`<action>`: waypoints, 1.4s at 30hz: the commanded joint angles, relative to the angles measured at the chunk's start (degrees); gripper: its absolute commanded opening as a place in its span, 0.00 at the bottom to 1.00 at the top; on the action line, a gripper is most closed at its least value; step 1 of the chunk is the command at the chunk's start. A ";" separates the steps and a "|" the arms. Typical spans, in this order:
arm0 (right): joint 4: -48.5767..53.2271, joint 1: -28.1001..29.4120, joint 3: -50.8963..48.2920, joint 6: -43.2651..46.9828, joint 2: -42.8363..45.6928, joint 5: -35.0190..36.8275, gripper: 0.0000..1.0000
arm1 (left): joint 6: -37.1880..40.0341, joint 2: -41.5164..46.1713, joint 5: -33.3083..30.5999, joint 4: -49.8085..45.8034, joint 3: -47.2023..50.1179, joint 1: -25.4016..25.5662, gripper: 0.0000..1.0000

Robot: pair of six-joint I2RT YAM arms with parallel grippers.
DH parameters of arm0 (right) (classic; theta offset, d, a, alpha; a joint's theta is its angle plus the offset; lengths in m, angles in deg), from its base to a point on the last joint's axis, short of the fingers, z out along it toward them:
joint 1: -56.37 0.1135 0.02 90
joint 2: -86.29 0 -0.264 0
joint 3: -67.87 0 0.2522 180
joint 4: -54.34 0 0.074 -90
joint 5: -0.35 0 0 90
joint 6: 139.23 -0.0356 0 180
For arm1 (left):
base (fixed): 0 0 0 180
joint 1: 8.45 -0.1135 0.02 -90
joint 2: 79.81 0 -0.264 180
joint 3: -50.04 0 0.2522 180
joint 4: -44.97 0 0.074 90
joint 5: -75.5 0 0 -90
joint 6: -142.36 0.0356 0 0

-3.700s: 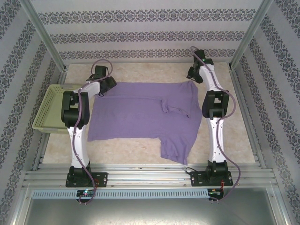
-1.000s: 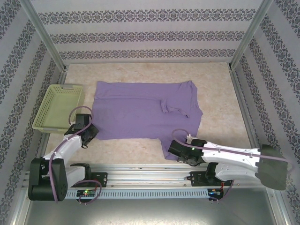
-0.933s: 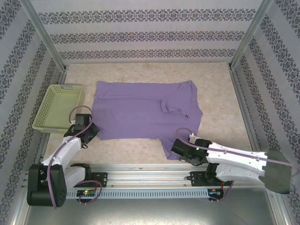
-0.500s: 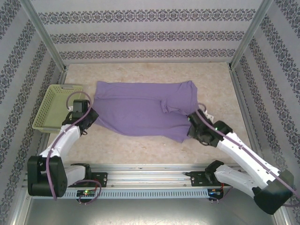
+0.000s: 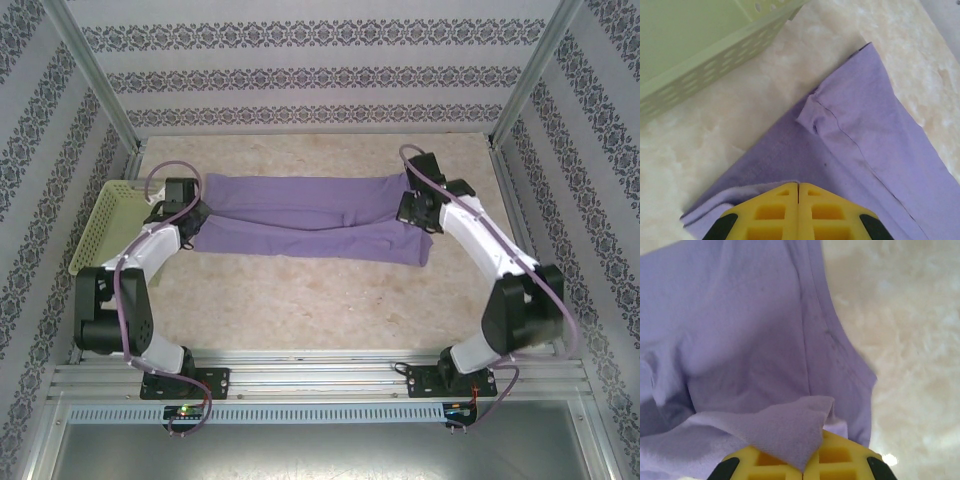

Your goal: Fold the inside-out t-shirt

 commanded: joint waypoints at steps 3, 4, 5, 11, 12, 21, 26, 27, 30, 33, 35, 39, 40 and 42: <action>0.59 -1.04 10.70 4.12 -9.55 1.71 0.00 | -0.70 -4.37 -4.21 1.96 -5.19 -0.21 0.00; 0.93 -1.13 12.11 4.38 -11.13 1.79 0.00 | -0.59 -4.96 -4.59 1.86 -5.68 -0.34 0.00; 1.19 -1.28 13.93 4.67 -12.92 1.65 0.00 | -0.51 -5.83 -5.05 1.66 -6.38 -0.51 0.00; 2.19 -2.17 20.66 5.09 -21.40 1.62 0.00 | 1.45 -12.46 -2.81 2.40 -10.91 -1.25 0.00; 2.15 -2.54 21.19 4.87 -22.27 1.69 0.00 | 1.89 -13.89 -2.28 1.24 -12.59 -1.30 0.00; 2.01 -4.82 25.36 4.78 -29.46 2.80 0.00 | 2.27 -20.79 -2.77 -0.80 -17.27 -2.28 0.00; 1.29 -5.24 26.87 5.30 -31.78 1.46 0.04 | 3.50 -23.33 -3.17 -5.42 -21.24 -2.28 0.04; 1.49 -5.29 27.63 5.49 -32.29 1.33 0.16 | 3.69 -23.32 -3.35 -6.15 -21.58 -2.41 0.06; 4.74 -5.88 31.40 5.14 -33.60 1.77 0.47 | 4.46 -22.67 -3.60 -9.15 -23.65 -2.37 0.31; 5.49 -6.72 30.73 5.09 -31.39 0.80 0.62 | 5.70 -19.52 -2.48 -9.72 -23.82 -2.22 0.47; 3.71 -6.97 27.41 5.54 -28.23 0.19 0.69 | 6.70 -16.40 -1.58 -8.84 -22.35 -1.57 0.55; -0.76 -7.08 19.00 5.85 -22.61 -2.08 0.78 | 9.04 -12.06 1.76 -4.99 -18.12 1.40 0.65; -1.87 -7.07 17.42 5.79 -22.01 -3.10 0.80 | 9.33 -11.86 3.45 -3.30 -16.97 2.10 0.65; -2.82 -7.08 15.97 5.94 -22.38 -4.28 0.81 | 9.83 -12.71 5.69 -1.54 -16.16 3.48 0.66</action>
